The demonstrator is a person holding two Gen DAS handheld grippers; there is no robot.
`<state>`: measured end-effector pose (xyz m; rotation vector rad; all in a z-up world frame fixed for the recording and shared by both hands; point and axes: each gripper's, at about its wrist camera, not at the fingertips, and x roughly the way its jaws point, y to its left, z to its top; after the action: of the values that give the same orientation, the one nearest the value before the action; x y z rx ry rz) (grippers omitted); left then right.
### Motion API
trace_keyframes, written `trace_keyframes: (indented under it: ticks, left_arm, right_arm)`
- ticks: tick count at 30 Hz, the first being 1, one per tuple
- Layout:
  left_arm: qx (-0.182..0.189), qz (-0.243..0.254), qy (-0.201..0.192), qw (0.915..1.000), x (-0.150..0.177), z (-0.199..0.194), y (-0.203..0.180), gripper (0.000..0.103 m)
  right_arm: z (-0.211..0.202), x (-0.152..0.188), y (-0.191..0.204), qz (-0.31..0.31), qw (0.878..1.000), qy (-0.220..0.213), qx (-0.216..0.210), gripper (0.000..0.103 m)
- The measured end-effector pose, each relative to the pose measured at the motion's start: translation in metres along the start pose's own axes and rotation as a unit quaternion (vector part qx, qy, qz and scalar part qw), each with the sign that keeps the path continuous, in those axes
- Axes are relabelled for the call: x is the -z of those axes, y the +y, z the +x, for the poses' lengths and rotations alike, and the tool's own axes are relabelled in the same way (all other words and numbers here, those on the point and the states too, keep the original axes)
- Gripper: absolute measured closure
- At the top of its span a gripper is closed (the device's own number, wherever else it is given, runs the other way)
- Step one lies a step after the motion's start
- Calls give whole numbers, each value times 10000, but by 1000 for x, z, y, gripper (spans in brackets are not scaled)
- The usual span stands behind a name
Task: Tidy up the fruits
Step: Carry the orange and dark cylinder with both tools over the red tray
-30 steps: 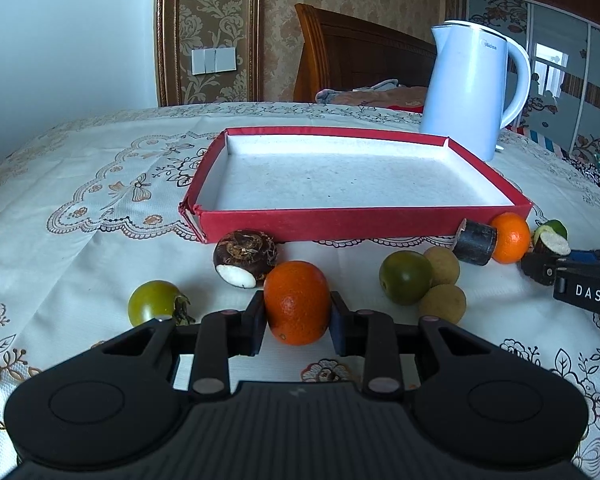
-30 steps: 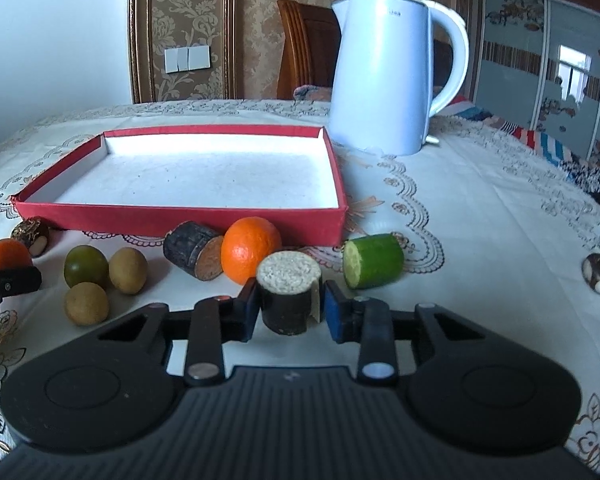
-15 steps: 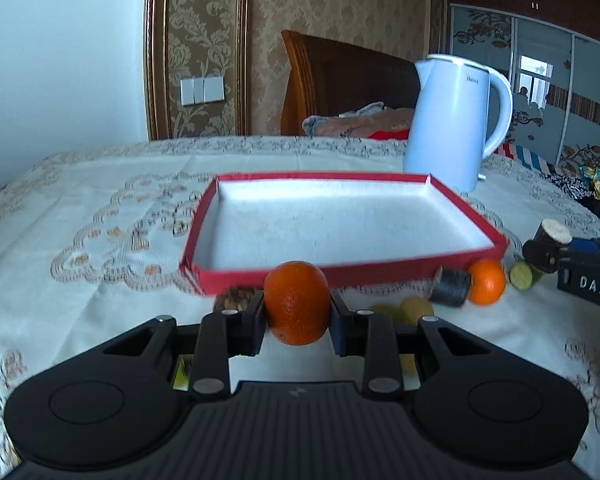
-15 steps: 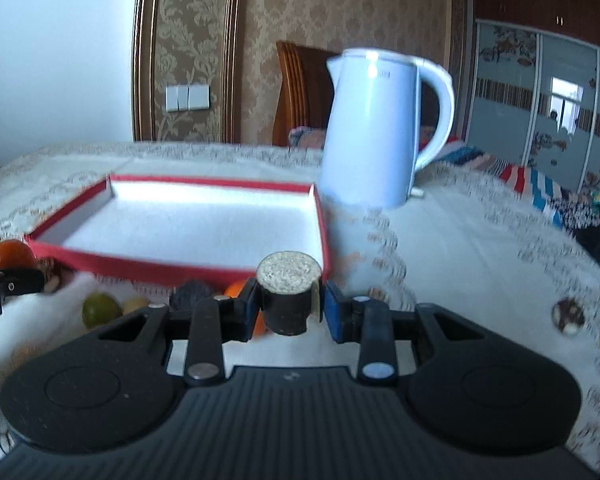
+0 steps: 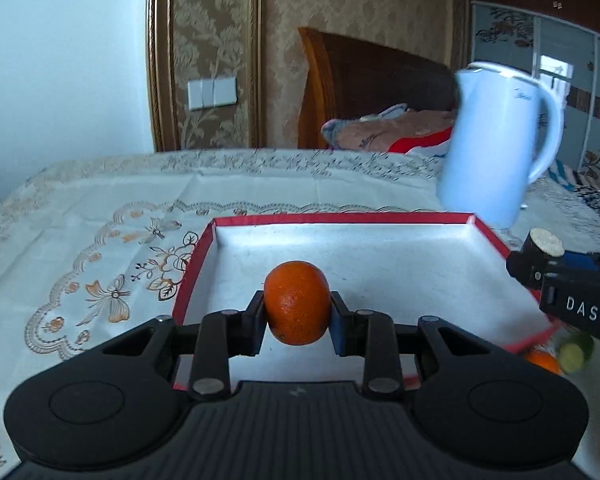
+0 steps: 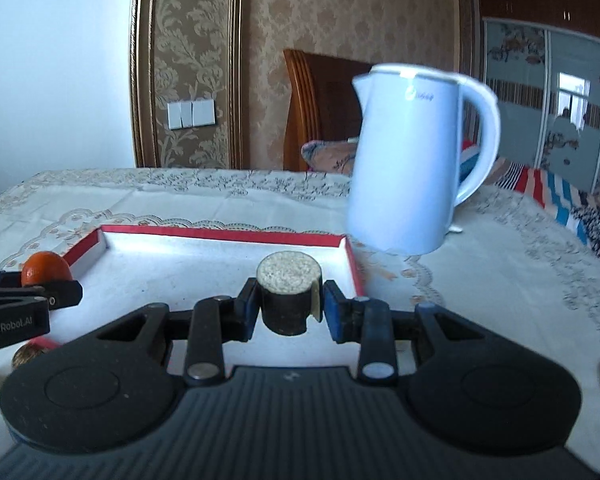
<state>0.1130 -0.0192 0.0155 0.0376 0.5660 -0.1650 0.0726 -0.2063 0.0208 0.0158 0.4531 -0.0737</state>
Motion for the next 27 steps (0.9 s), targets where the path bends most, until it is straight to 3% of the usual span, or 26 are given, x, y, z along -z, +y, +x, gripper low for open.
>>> trace_keyframes:
  ticks: [11, 27]
  left_arm:
    - [-202, -147, 458, 9986, -2, 51, 1, 72]
    - [-328, -108, 594, 9976, 2, 66, -1, 72]
  right_arm:
    - [72, 2, 8, 51, 9981, 614, -36, 71]
    - [90, 9, 3, 99, 9954, 941, -170, 71]
